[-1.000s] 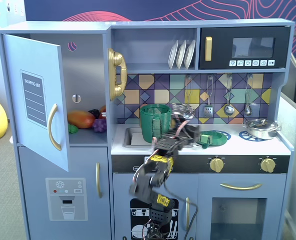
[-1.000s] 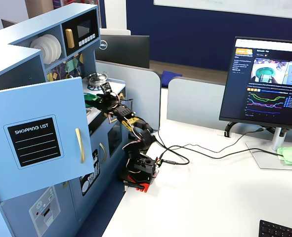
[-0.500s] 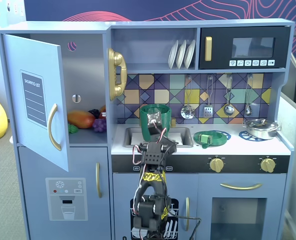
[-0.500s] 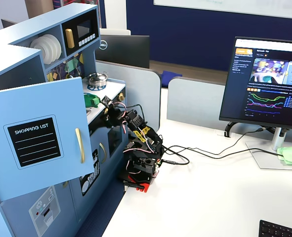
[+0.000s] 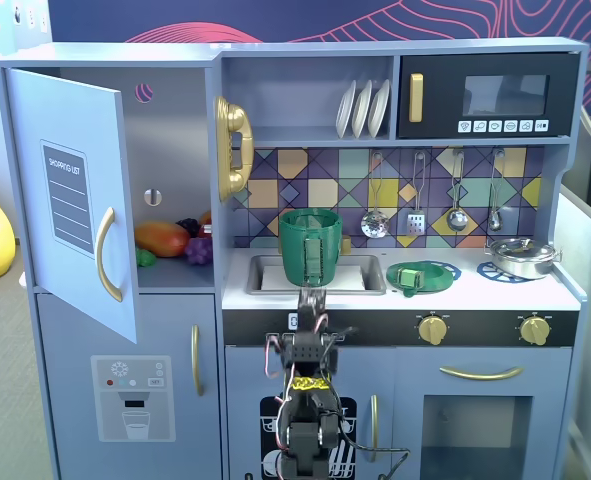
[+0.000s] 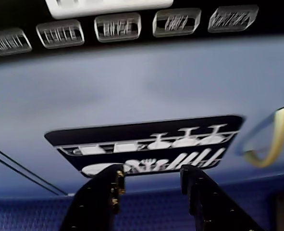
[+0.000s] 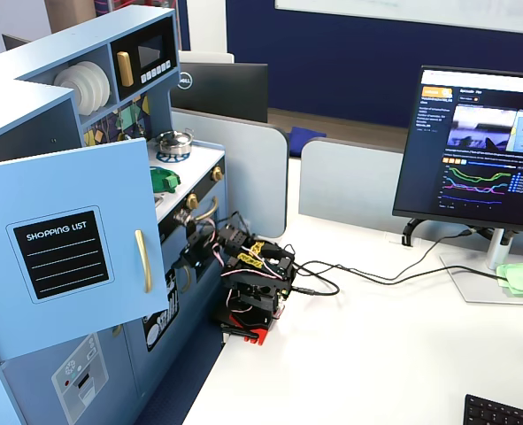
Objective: Take off the lid from the green recipient and place it on the counter
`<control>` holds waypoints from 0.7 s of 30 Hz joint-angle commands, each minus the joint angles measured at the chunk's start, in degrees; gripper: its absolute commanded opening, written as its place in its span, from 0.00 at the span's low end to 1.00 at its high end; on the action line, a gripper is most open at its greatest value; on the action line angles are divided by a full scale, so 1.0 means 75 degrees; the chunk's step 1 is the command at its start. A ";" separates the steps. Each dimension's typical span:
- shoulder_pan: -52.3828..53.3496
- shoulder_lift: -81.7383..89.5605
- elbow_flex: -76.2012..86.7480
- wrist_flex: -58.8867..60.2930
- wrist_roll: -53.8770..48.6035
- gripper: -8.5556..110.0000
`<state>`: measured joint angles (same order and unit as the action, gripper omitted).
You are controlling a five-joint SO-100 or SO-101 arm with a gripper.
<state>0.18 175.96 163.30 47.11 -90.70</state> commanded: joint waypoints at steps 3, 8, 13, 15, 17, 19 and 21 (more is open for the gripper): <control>-0.0340 0.0199 0.1102 -0.0586 0.0105 0.07; -0.0398 0.0270 0.1102 0.0973 0.0949 0.07; -0.0281 0.0480 0.1102 0.3762 0.0973 0.07; -0.0234 0.0480 0.1113 0.4289 0.1102 0.07; -0.0188 0.0504 0.1113 0.4770 0.0715 0.07; -0.0152 0.0551 0.1113 0.5121 0.0633 0.07; -0.0059 0.0633 0.1113 0.5309 0.0691 0.07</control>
<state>-2.29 180.97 171.83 76.73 -85.43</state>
